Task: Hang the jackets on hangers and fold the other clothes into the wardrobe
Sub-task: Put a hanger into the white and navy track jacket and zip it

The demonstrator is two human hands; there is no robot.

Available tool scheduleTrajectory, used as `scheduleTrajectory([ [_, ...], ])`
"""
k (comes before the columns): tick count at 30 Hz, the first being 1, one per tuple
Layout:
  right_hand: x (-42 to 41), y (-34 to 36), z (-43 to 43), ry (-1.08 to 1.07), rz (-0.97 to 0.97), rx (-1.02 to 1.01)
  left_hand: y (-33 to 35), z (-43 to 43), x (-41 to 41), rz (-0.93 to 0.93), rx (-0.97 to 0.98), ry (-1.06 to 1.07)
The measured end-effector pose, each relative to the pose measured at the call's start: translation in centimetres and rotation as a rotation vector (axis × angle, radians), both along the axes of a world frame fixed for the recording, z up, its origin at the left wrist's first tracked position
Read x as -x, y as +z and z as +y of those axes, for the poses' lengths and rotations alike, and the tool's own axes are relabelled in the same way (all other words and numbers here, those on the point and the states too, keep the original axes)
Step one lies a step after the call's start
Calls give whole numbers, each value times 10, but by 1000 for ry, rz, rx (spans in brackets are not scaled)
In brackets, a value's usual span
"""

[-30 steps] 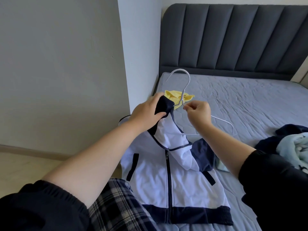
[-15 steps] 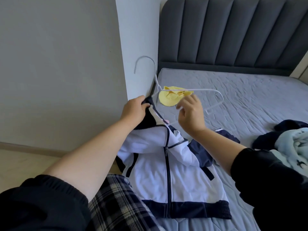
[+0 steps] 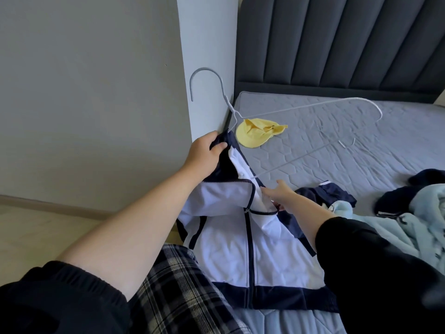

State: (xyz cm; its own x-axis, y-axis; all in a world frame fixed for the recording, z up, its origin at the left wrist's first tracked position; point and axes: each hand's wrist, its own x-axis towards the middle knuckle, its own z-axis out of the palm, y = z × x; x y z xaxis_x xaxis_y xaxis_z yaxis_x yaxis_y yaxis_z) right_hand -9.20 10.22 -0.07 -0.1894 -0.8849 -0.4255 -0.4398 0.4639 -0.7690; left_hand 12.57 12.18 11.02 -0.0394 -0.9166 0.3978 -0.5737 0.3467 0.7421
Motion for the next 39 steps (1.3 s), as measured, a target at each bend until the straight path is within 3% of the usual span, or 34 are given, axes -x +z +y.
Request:
scheduleTrajectory([
  [6, -5, -15, -7, 240, 210, 103, 0, 1, -3, 15, -43, -76],
  [11, -8, -15, -10, 259, 277, 116, -3, -1, -7, -8, -60, -103],
  [21, 45, 30, -11, -133, 112, 280, -36, -13, -61, -196, -160, 160],
  [27, 60, 55, -12, -137, 156, 271, -56, -14, -64, -326, -162, 211],
  [34, 67, 68, -18, 49, 385, 345, -56, -15, -73, -458, -74, 231],
  [39, 72, 72, -24, 146, 463, 288, -58, -14, -78, -551, -40, 250],
])
